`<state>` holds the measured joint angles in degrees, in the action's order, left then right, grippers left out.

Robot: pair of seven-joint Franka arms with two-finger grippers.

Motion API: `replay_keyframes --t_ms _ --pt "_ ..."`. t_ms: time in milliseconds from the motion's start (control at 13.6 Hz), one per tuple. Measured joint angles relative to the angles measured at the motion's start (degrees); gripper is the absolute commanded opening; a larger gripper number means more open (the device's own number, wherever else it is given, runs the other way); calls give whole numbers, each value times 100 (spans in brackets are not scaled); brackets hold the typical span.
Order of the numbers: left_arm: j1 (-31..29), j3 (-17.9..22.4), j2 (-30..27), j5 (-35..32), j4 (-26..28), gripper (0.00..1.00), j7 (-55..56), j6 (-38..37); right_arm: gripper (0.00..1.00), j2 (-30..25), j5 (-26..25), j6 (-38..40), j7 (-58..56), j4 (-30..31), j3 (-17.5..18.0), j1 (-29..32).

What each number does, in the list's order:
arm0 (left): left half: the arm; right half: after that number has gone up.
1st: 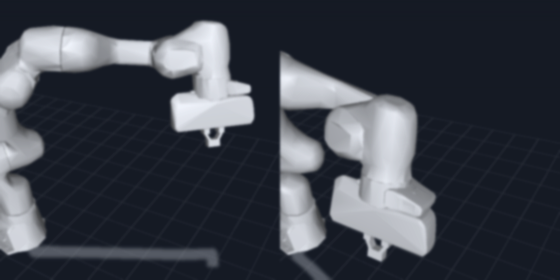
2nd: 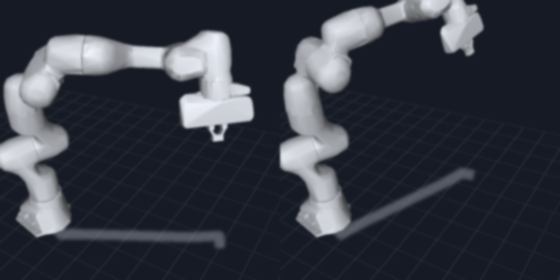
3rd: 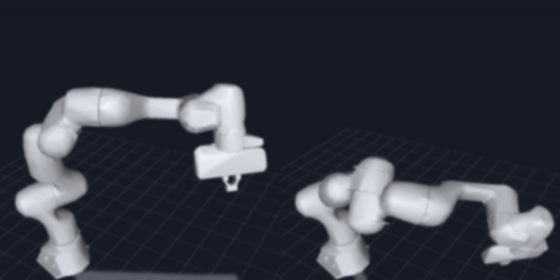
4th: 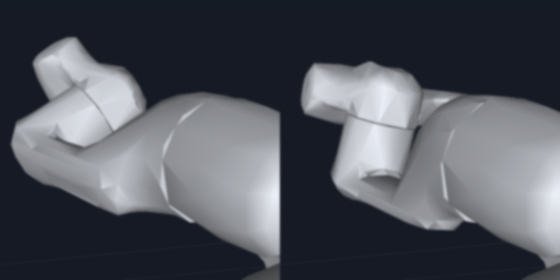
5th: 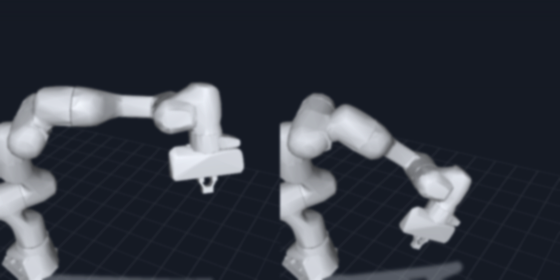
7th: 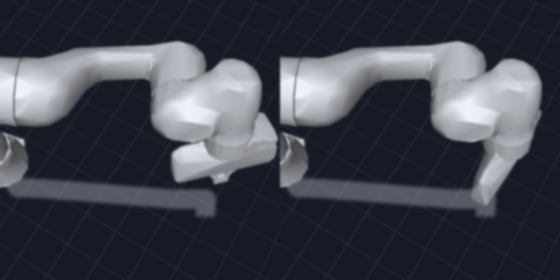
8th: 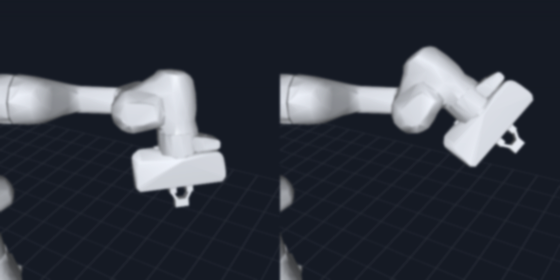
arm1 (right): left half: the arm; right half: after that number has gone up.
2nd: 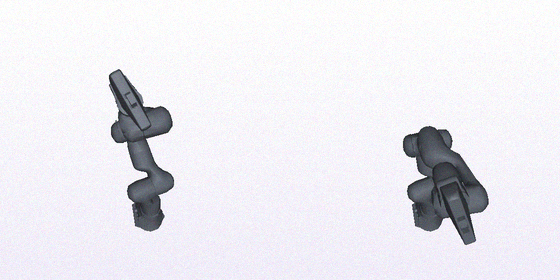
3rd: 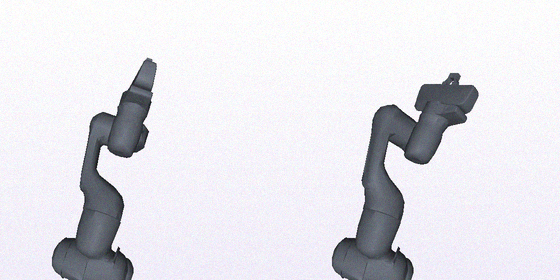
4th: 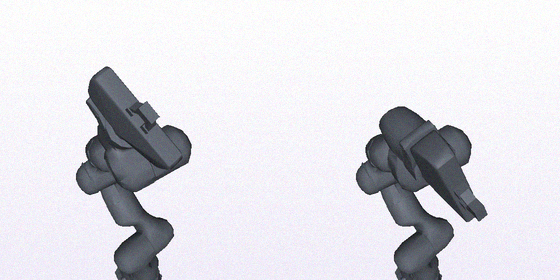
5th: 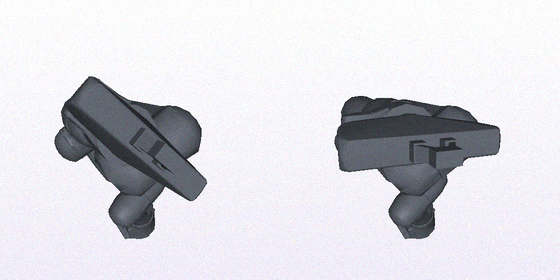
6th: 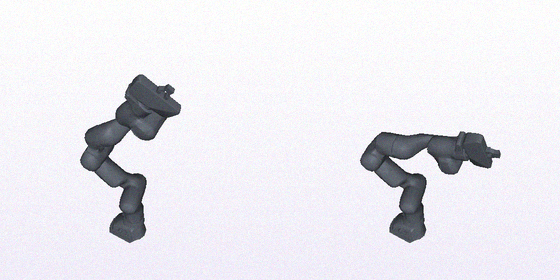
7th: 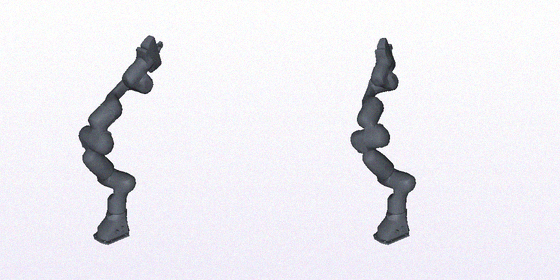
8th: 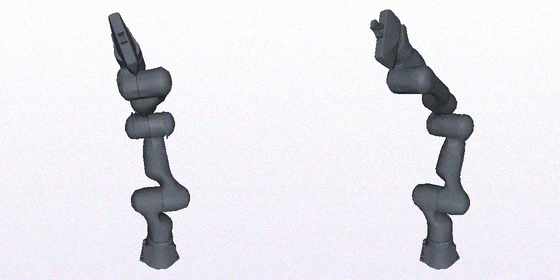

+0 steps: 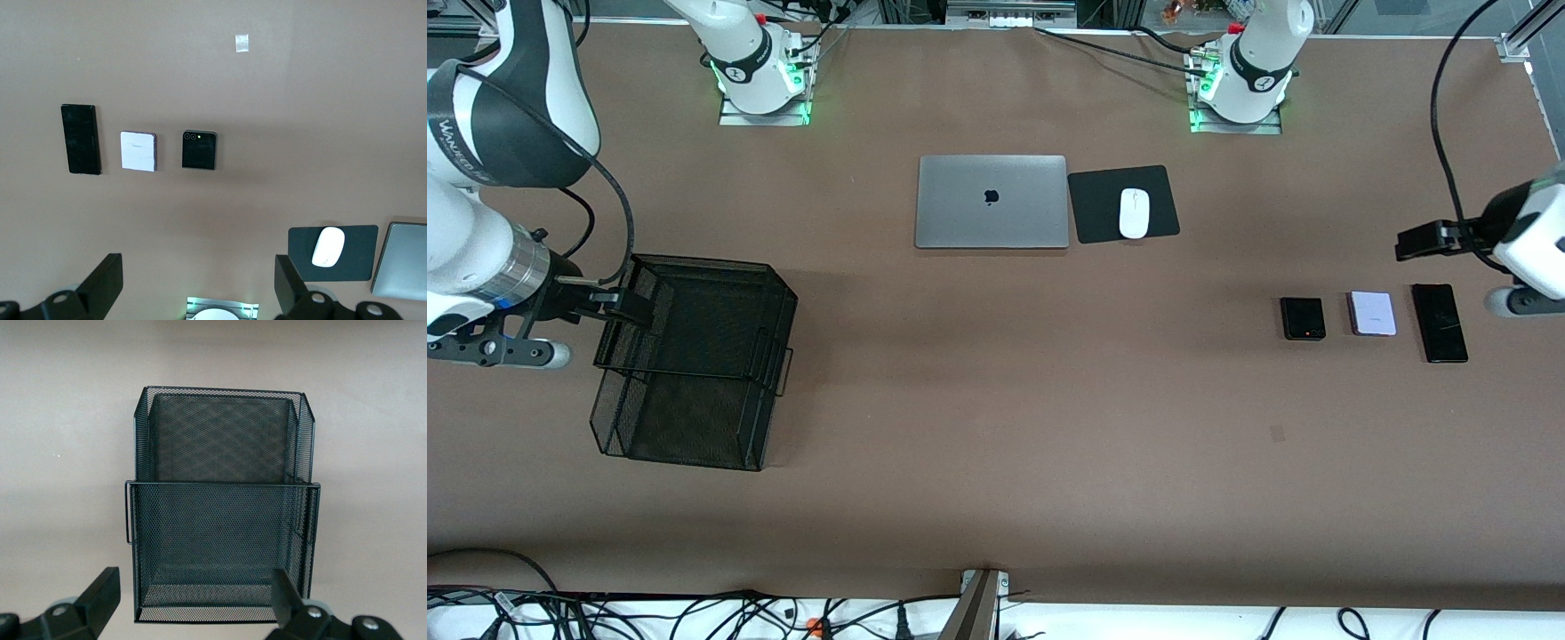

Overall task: Place phones with both arms
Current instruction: 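Move the left gripper toward the small black flip phone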

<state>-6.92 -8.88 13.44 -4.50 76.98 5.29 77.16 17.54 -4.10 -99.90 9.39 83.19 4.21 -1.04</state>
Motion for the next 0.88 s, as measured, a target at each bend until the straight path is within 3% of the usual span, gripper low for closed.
replay_keyframes --t_ms 367,882 --pt "202 307 -734 267 910 100 -127 455 100 0 0 0 0 1 0 0" --pt "372 351 -859 270 1029 100 -166 586 100 0 0 3 0 1 0 0"
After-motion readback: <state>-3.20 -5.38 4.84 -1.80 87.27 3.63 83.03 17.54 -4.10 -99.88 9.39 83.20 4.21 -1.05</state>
